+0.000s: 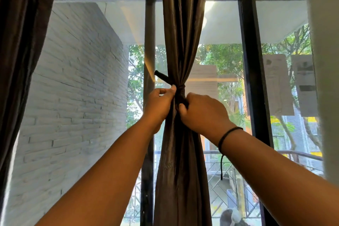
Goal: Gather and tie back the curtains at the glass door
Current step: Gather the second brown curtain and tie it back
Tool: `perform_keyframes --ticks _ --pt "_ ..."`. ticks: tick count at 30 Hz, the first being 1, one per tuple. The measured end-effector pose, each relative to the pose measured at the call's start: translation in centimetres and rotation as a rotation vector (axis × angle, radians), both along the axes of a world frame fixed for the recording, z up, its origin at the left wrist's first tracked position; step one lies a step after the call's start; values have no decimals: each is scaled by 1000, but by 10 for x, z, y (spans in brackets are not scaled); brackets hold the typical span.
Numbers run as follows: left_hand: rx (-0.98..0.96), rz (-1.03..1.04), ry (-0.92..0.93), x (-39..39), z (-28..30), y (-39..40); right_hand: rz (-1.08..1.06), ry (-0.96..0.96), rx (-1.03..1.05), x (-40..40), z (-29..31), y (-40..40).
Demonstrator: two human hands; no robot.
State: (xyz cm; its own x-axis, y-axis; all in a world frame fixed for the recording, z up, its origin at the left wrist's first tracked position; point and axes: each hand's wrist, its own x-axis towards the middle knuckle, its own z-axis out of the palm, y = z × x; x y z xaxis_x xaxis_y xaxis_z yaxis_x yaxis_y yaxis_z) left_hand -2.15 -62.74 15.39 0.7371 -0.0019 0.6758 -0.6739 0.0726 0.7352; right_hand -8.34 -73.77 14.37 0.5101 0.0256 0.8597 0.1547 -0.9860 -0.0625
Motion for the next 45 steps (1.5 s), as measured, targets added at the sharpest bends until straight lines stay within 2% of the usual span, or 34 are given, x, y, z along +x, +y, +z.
perform_keyframes --ticks 2,7,12,18,20,23,25,28,30,31,32,34,37,40,43,45 --pt "-51 2 34 -4 13 2 -14 -40 -85 -2 0 10" --pt "-148 55 26 -9 54 8 13 -78 -120 -3 -6 19" --pt "-215 100 156 4 58 4 124 -18 -110 -6 -11 12" --pt "-214 151 173 6 56 -11 163 43 -174 -3 -5 2" --pt "-222 135 145 3 51 -16 177 39 -167 -8 -9 -3" --pt "-160 188 -32 -6 35 -17 270 36 -114 -18 -13 -20" --pt "-66 261 -147 -13 20 -13 422 102 30 -24 -18 -34" --pt "38 216 -199 -24 -8 -3 682 164 556 -20 -31 -57" --pt "169 202 -220 -30 -29 2 686 202 782 -6 -41 -70" --pt "243 225 -242 -30 -38 3 678 283 831 0 -47 -72" --pt "283 235 -259 -29 -45 4 686 369 857 6 -51 -72" --pt "231 170 -215 -24 -51 6 759 478 913 18 -57 -64" --pt "40 -57 68 -17 -56 12 872 513 998 24 -59 -43" --pt "2 -230 276 -11 -70 23 967 576 1020 29 -62 -31" --pt "-26 -326 342 -4 -84 33 949 597 944 28 -68 -23" --pt "-31 -341 312 -2 -90 34 877 495 885 28 -74 -16"
